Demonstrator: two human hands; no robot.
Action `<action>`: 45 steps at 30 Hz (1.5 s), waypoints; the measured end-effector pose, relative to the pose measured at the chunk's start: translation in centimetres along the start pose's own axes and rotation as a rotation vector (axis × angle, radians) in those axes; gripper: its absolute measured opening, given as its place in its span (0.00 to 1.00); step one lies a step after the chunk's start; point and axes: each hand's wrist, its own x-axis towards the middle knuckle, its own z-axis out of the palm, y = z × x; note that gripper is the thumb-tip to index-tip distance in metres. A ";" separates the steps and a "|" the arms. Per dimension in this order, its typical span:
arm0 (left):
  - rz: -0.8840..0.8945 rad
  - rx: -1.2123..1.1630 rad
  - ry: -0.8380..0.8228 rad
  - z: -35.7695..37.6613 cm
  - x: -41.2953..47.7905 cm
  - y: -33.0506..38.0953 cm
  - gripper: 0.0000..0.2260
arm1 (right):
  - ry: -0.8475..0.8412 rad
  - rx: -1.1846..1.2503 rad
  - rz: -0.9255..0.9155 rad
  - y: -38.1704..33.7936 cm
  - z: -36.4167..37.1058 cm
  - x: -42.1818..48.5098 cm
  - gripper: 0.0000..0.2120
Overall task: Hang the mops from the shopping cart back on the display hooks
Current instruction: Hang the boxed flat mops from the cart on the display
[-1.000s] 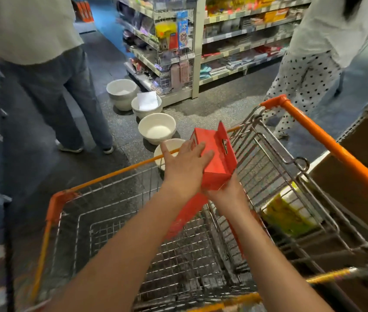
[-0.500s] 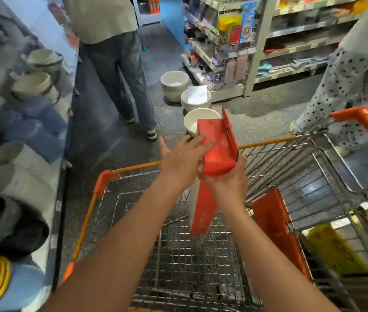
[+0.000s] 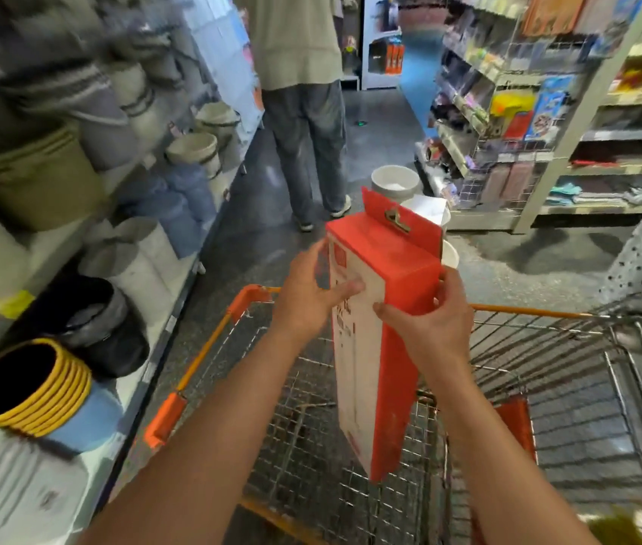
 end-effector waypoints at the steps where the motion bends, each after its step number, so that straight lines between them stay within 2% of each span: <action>1: -0.017 -0.052 0.024 -0.9 -0.4 0.5 0.37 | 0.005 0.043 -0.046 -1.3 0.0 -0.2 0.34; 5: 0.051 -0.255 0.104 -5.4 -1.9 3.4 0.25 | -0.010 0.224 -0.214 -6.9 0.8 -1.9 0.34; 10: 0.167 -0.293 0.159 -12.7 -6.3 7.2 0.17 | -0.059 0.464 -0.350 -14.2 2.1 -6.0 0.26; 13: 0.188 -0.319 0.184 -16.8 -9.2 9.8 0.15 | -0.111 0.606 -0.434 -18.5 2.7 -9.1 0.27; 17: 0.151 -0.401 0.229 -21.5 -12.7 11.9 0.08 | -0.191 0.746 -0.517 -23.3 3.0 -13.1 0.22; 19: 0.148 -0.408 0.245 -23.4 -14.3 12.5 0.09 | -0.222 0.761 -0.569 -25.6 3.1 -14.9 0.21; 21: 0.146 -0.422 0.275 -24.9 -15.8 13.2 0.15 | -0.250 0.781 -0.602 -27.7 3.1 -16.3 0.23; 24: 0.194 -0.504 0.363 -26.6 -17.4 14.3 0.21 | -0.327 0.788 -0.610 -30.0 3.2 -17.2 0.29; 27: 0.198 -0.526 0.431 -28.2 -18.9 15.5 0.21 | -0.429 0.737 -0.609 -31.6 4.1 -17.4 0.23; 31: 0.176 -0.470 0.544 -30.1 -20.9 16.0 0.16 | -0.550 0.751 -0.593 -31.6 6.1 -18.3 0.20; 35: 0.197 -0.376 0.694 -32.0 -22.2 16.6 0.08 | -0.687 0.713 -0.521 -29.3 9.5 -19.4 0.25; 40: 0.221 -0.287 0.882 -34.3 -23.8 17.2 0.08 | -0.844 0.774 -0.458 -30.3 12.9 -21.2 0.24; 45: 0.250 -0.288 0.989 -36.0 -26.9 17.7 0.07 | -1.009 0.902 -0.441 -33.0 14.5 -22.9 0.20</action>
